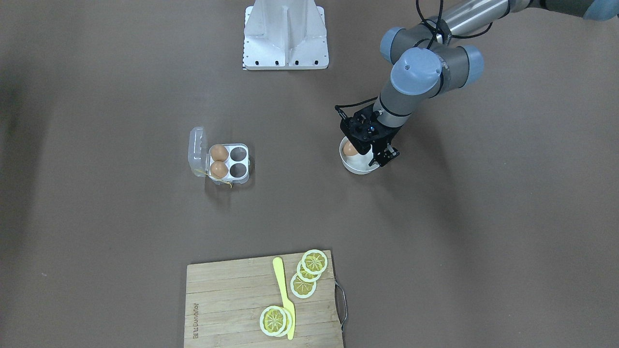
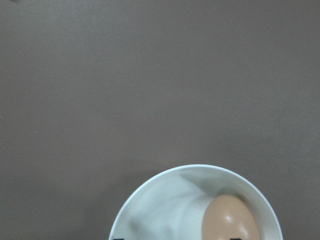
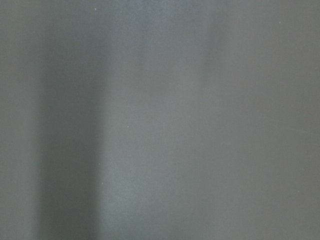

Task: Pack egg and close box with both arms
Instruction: 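Close the left gripper around the brown egg in the bowl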

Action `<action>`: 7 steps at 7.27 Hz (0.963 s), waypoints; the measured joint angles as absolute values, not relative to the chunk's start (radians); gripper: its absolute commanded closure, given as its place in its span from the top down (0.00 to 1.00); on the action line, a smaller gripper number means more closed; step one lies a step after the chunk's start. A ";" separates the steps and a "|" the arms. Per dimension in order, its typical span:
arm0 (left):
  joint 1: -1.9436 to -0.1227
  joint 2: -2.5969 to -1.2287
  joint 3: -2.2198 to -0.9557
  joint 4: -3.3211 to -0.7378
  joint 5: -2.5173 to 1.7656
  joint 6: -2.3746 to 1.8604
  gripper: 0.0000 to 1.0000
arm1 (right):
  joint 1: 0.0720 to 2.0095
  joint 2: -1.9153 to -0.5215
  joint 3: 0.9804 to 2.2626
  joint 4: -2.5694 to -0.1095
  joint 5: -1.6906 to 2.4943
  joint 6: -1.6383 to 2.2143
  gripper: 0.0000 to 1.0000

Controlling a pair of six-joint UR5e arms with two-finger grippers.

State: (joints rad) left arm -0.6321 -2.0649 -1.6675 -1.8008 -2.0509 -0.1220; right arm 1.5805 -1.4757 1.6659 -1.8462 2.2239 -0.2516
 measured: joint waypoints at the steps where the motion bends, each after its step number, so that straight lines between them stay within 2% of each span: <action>1: -0.626 -2.066 -1.667 -1.801 -2.049 -0.123 0.74 | 1.580 -1.476 1.666 -1.846 2.223 -0.252 1.00; 7: -0.610 -2.069 -1.658 -1.801 -2.048 -0.124 0.74 | 1.578 -1.476 1.666 -1.847 2.223 -0.252 1.00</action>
State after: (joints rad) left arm -0.6096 -2.0688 -1.6577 -1.8013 -2.0482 -0.1242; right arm 1.5776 -1.4757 1.6659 -1.8469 2.2227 -0.2519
